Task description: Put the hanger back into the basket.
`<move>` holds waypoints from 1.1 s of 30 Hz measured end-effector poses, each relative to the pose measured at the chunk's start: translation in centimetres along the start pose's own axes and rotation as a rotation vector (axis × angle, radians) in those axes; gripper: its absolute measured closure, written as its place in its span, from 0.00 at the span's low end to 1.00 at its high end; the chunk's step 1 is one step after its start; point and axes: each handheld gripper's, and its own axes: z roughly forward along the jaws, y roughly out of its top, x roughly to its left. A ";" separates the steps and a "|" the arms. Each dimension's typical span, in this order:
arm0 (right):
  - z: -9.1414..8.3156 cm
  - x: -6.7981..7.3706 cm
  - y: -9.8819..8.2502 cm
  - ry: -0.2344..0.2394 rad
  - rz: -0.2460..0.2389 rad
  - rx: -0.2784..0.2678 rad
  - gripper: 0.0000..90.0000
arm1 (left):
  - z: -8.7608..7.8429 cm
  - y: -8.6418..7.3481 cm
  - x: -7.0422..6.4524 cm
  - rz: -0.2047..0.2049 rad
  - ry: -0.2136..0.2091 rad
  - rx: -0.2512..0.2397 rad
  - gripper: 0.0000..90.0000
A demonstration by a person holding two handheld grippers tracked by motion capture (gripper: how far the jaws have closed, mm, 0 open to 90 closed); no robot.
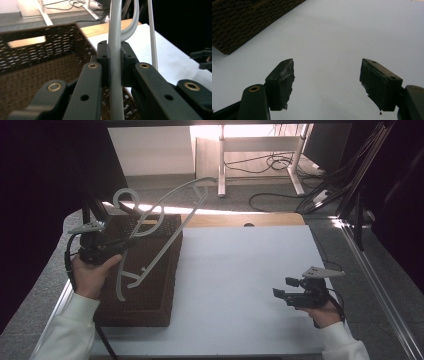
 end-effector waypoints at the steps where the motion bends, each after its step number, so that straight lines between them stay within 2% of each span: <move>1: 0.0 -0.1 0.0 -0.001 -0.004 0.003 0.30 | -0.3 -0.3 0.7 -0.008 0.012 0.001 0.91; 4: 0.1 -0.1 -0.1 -0.002 -0.004 0.004 0.30 | -0.5 -0.7 1.3 -0.016 0.021 0.005 0.91; 9: 0.2 0.0 -0.1 -0.004 -0.004 0.006 0.30 | -1.4 -1.8 2.8 -0.019 0.062 0.029 0.91; 16: 0.3 0.0 -0.4 -0.006 0.001 0.014 0.30 | -2.6 -2.9 4.8 -0.048 0.086 0.026 0.91; 20: 0.4 -0.1 -0.6 -0.009 0.004 0.020 0.30 | -3.2 -3.3 5.7 -0.049 0.102 0.022 0.91; 33: 0.0 0.0 -0.8 -0.011 -0.001 0.016 0.30 | -4.0 -4.7 6.7 -0.017 0.158 0.058 0.91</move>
